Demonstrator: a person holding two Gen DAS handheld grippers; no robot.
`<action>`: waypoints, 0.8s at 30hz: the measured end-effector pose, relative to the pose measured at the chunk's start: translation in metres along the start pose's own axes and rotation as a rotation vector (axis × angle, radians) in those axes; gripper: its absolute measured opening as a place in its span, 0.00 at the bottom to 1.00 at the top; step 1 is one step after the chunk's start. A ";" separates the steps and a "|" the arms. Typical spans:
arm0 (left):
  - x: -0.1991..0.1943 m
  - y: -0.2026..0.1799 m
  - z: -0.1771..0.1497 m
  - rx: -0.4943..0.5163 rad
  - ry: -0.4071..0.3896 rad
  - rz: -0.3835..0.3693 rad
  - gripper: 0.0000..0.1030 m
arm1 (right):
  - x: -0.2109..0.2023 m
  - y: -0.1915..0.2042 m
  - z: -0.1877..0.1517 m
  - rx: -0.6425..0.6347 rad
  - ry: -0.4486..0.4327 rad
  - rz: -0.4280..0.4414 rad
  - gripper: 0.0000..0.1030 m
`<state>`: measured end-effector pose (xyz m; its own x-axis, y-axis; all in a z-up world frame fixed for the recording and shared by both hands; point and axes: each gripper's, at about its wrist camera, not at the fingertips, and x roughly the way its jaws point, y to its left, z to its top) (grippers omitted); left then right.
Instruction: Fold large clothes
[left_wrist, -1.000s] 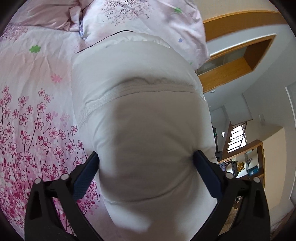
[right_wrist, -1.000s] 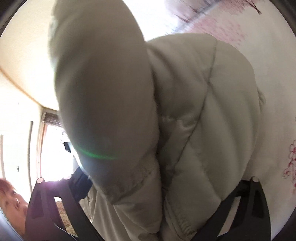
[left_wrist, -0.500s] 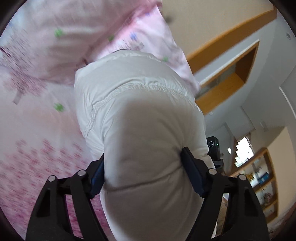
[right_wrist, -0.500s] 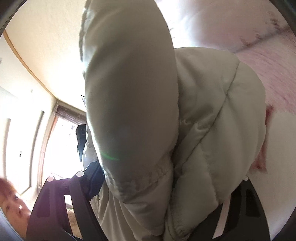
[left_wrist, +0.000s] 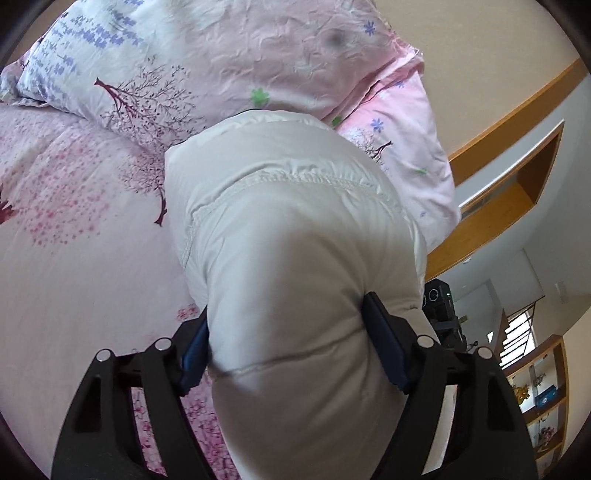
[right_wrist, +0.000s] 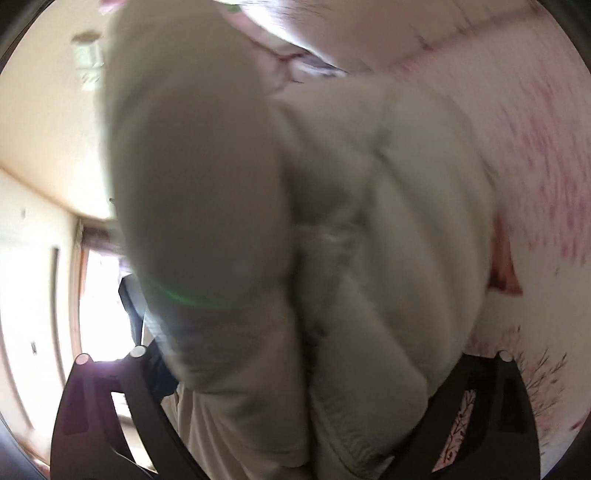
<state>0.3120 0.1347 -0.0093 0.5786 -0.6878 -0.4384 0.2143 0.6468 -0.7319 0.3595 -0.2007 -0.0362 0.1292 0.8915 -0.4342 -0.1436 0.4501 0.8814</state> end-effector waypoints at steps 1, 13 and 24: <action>0.001 -0.003 -0.001 0.024 0.004 0.024 0.76 | -0.002 0.001 -0.005 0.001 -0.016 -0.016 0.93; -0.036 -0.074 -0.021 0.366 -0.143 0.335 0.90 | -0.072 0.106 -0.115 -0.333 -0.483 -0.454 0.90; -0.039 -0.134 -0.061 0.556 -0.210 0.428 0.98 | -0.036 0.129 -0.164 -0.667 -0.429 -0.588 0.31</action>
<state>0.2132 0.0548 0.0736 0.8281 -0.2957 -0.4762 0.2709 0.9549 -0.1219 0.1754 -0.1661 0.0629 0.6832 0.4813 -0.5492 -0.4493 0.8699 0.2034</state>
